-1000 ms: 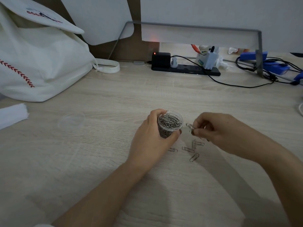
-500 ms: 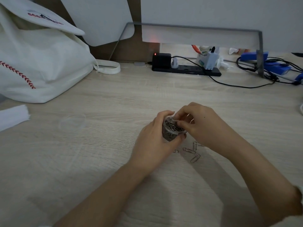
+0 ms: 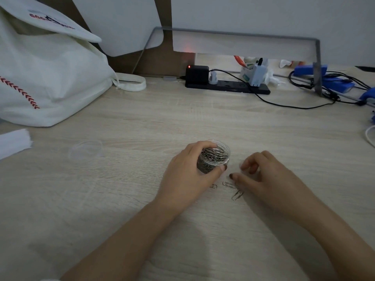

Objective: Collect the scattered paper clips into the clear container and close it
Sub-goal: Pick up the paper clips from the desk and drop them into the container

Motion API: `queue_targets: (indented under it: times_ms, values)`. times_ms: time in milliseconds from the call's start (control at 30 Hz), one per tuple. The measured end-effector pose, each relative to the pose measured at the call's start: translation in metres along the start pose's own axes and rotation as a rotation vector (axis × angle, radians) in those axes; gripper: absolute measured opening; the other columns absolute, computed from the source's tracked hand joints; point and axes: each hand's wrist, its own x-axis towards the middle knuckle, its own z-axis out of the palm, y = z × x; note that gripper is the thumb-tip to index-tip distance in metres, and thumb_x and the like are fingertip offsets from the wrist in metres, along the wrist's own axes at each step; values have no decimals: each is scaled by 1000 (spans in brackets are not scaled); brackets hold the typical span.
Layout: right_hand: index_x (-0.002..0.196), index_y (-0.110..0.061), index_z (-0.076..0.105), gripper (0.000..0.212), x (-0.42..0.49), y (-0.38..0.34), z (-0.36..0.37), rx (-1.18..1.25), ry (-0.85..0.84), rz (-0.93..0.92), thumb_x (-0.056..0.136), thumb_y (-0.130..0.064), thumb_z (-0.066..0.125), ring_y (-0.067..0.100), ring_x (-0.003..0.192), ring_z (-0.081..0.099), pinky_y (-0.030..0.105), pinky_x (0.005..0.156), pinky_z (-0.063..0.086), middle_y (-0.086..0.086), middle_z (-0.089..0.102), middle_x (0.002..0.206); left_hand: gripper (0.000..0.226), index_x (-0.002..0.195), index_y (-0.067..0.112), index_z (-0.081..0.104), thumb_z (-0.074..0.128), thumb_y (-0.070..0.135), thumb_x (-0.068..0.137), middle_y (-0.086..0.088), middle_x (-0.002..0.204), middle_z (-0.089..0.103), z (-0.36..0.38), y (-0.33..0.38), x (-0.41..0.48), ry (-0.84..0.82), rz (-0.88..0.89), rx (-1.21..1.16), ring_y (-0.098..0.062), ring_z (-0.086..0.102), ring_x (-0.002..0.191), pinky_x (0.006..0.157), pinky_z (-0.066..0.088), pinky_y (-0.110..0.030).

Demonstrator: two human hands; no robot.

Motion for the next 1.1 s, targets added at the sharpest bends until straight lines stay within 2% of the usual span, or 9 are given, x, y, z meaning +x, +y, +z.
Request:
queue_targets:
  times_ms: [167, 333, 467, 600, 667, 733, 800, 967, 1100]
  values:
    - [82, -26, 54, 4, 1, -1, 3, 15, -10, -43, 84, -28, 58, -2, 70, 47, 6, 62, 36, -15, 47, 84, 44, 118, 34, 51, 68, 41, 78, 16, 120, 57, 0, -2, 2, 45, -45, -17, -4, 53, 111, 95, 42, -28]
    - [77, -29, 55, 15, 1, -2, 6, 78, 12, -134, 84, -16, 58, -4, 77, 49, 5, 65, 36, -14, 50, 81, 47, 120, 34, 48, 67, 42, 78, 15, 121, 56, 1, -3, 2, 71, -82, -12, -5, 52, 112, 96, 43, -31]
    - [84, -25, 60, 10, -1, -5, 3, 163, -43, -208, 82, -15, 61, 0, 82, 51, 6, 68, 38, -11, 56, 85, 49, 122, 33, 47, 67, 42, 79, 14, 122, 56, 1, -3, 2, 66, -91, -15, -6, 52, 113, 96, 43, -30]
    - [88, -28, 58, 10, -3, 2, -11, 201, -16, -173, 79, -26, 63, 2, 81, 51, 7, 68, 39, -11, 55, 88, 50, 122, 33, 46, 67, 43, 79, 14, 123, 56, 1, -3, 2, 63, -90, -7, -6, 52, 113, 96, 43, -31]
    - [92, -34, 55, 23, -5, 7, -14, 189, -83, -124, 72, -42, 64, 1, 83, 50, 8, 68, 39, -15, 50, 94, 50, 123, 33, 46, 67, 43, 79, 14, 124, 55, 1, -3, 3, 61, -91, -10, -5, 52, 114, 97, 43, -32]
    - [96, -39, 52, 46, -8, 9, -13, 171, -184, -96, 56, -62, 59, -3, 88, 46, 6, 71, 38, -21, 45, 99, 50, 123, 33, 46, 66, 43, 79, 14, 125, 55, 1, -3, 3, 58, -93, -8, -5, 52, 114, 97, 43, -31]
    - [98, -42, 48, 54, -10, 8, -11, 144, -257, -99, 51, -66, 60, -6, 90, 43, 4, 72, 36, -25, 40, 100, 49, 123, 33, 46, 67, 43, 79, 14, 124, 55, 1, -3, 3, 59, -94, -7, -5, 52, 114, 97, 42, -31]
    - [93, -37, 53, 27, -7, 5, -7, 185, -236, -161, 72, -35, 70, 2, 85, 47, 9, 70, 39, -18, 45, 97, 48, 121, 33, 46, 67, 42, 79, 13, 123, 56, 1, -3, 2, 68, -91, -11, -6, 52, 113, 96, 42, -30]
    - [91, -32, 58, 18, -5, 3, -2, 215, -190, -199, 77, -25, 67, 3, 84, 49, 9, 69, 39, -12, 50, 96, 49, 121, 32, 47, 68, 40, 78, 12, 122, 56, 1, -3, 3, 72, -83, -17, -7, 52, 113, 96, 43, -32]
